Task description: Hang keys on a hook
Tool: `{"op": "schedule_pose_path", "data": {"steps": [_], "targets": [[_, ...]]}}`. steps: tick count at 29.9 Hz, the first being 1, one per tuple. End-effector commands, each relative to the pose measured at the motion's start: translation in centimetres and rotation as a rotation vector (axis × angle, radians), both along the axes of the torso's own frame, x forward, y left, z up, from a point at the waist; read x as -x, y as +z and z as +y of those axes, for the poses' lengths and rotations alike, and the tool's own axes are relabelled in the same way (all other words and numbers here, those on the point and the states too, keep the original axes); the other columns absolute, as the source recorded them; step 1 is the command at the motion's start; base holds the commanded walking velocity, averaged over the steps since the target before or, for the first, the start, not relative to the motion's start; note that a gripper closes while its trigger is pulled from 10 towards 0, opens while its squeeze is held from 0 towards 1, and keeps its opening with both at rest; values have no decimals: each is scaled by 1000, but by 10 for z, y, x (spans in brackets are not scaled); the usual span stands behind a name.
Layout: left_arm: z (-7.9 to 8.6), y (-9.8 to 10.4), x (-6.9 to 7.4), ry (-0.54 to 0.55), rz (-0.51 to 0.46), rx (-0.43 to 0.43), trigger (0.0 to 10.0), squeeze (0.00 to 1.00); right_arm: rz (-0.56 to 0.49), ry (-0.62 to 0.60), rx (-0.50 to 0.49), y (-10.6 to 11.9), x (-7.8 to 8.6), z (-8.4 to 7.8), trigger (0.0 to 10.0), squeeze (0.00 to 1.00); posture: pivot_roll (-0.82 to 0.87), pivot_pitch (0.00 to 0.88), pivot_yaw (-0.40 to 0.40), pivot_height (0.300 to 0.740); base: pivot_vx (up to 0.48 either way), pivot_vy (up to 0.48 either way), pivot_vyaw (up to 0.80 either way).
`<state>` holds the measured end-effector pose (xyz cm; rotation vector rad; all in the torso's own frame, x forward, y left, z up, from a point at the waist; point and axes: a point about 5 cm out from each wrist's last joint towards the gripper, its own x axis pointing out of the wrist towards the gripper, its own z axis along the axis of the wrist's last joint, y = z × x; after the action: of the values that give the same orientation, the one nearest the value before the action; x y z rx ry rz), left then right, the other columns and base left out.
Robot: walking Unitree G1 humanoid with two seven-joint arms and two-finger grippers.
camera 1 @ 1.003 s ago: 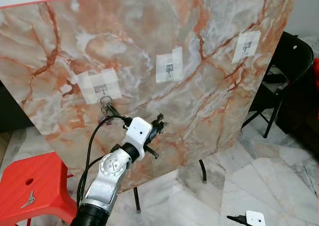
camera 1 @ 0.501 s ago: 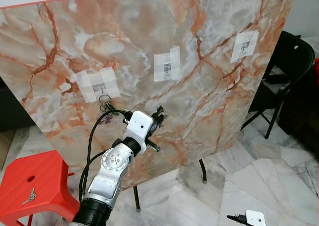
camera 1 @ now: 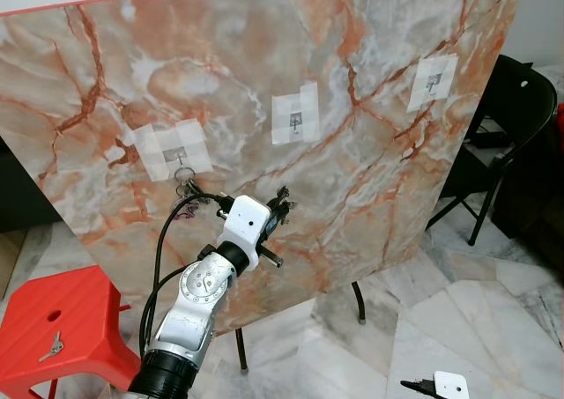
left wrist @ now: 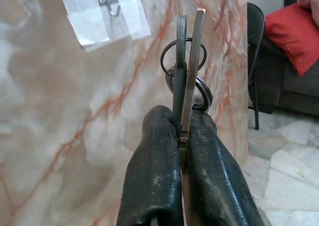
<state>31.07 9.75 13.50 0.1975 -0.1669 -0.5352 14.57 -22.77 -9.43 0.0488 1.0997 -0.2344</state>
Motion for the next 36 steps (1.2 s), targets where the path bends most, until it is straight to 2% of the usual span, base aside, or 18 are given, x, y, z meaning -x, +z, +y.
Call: {"op": "schedule_pose_path", "data": {"steps": [1,13,17,27,36], "targets": [[-1,4,-1,-5,-20,-6,10000,0,-14,-9,4,1,-3,-2,10000,0,27,0,-7,740,274,0,0],[-1,4,0,-13,-22,-1,10000,0,-13,-8,6,2,-3,-2,10000,0,28,0,-6,740,274,0,0],[-7,2,5,-78,-5,17,10000,0,-12,-2,7,2,-3,-1,10000,0,32,0,-8,740,0,0,0],[-8,4,6,-103,-4,9,10000,0,-13,-2,7,2,-4,-1,10000,0,33,0,-7,740,0,0,0],[-27,16,5,-223,-19,-10,10000,0,-14,0,7,2,-5,-1,10000,0,32,0,-5,740,0,0,0]]}}
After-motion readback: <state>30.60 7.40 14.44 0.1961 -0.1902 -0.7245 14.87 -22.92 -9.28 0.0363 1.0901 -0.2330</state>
